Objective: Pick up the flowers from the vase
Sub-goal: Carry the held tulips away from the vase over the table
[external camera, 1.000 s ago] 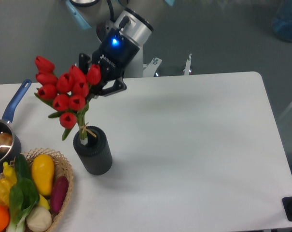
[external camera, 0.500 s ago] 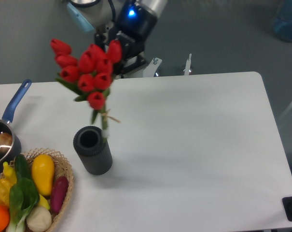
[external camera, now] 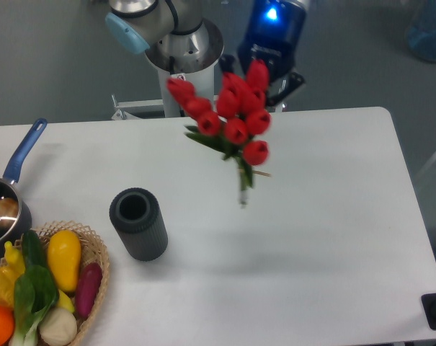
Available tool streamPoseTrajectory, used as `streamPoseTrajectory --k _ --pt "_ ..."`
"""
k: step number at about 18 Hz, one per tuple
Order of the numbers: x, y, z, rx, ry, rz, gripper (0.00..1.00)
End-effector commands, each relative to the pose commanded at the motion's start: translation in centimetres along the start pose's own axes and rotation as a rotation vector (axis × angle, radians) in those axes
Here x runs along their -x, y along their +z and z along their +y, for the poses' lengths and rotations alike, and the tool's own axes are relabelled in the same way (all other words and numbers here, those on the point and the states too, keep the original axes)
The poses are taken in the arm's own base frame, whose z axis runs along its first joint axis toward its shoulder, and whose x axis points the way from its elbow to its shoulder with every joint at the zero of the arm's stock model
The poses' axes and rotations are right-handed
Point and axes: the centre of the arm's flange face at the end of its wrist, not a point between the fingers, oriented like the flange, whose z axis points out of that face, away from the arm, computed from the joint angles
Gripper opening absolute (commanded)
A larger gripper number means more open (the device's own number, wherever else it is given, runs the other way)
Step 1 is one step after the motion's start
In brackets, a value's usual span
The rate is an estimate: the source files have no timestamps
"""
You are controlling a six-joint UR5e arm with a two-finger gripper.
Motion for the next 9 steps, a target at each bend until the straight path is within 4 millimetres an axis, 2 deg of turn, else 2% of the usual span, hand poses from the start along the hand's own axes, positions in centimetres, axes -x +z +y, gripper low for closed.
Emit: streamPoseTrajectory --k 3,6,9 --pt "1.2 3.8 2.0 0.14 0.023 0.014 0.0" --pt "2.9 6.3 3.9 0.251 0.045 0.019 0.04" --pt "4.5 7.8 3.3 0.374 0.067 0.027 0.04"
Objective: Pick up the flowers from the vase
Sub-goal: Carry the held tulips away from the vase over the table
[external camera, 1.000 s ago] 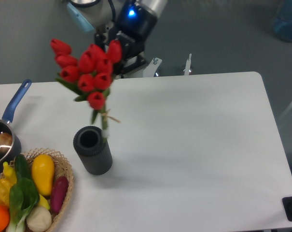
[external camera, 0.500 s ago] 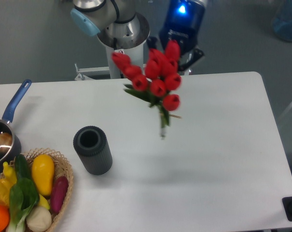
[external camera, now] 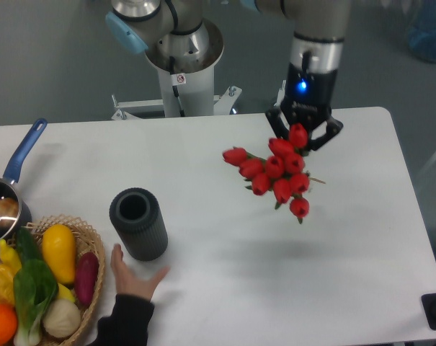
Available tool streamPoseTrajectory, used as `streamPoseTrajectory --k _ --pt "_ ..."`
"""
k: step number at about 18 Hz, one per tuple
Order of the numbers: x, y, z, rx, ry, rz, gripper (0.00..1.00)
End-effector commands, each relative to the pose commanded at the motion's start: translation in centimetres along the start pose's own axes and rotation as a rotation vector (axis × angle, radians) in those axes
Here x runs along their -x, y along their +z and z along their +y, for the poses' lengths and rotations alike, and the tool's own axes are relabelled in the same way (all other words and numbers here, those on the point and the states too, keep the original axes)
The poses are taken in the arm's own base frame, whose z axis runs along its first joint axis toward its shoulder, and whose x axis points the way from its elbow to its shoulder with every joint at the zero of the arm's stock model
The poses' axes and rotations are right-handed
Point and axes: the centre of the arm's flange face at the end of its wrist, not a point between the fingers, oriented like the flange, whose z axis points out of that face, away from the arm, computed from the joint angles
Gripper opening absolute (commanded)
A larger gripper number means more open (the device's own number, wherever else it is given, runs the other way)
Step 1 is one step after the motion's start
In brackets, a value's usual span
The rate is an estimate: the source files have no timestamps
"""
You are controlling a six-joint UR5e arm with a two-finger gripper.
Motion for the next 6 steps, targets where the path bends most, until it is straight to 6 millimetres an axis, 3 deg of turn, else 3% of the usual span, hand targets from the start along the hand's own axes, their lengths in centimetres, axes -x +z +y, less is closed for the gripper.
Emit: streamPoseTrajectory --k 4,6 --pt "2.0 0.0 -1.6 0.107 0.014 0.063 0.05" --pt "2.2 0.3 -1.4 0.157 0.017 0.075 0.06"
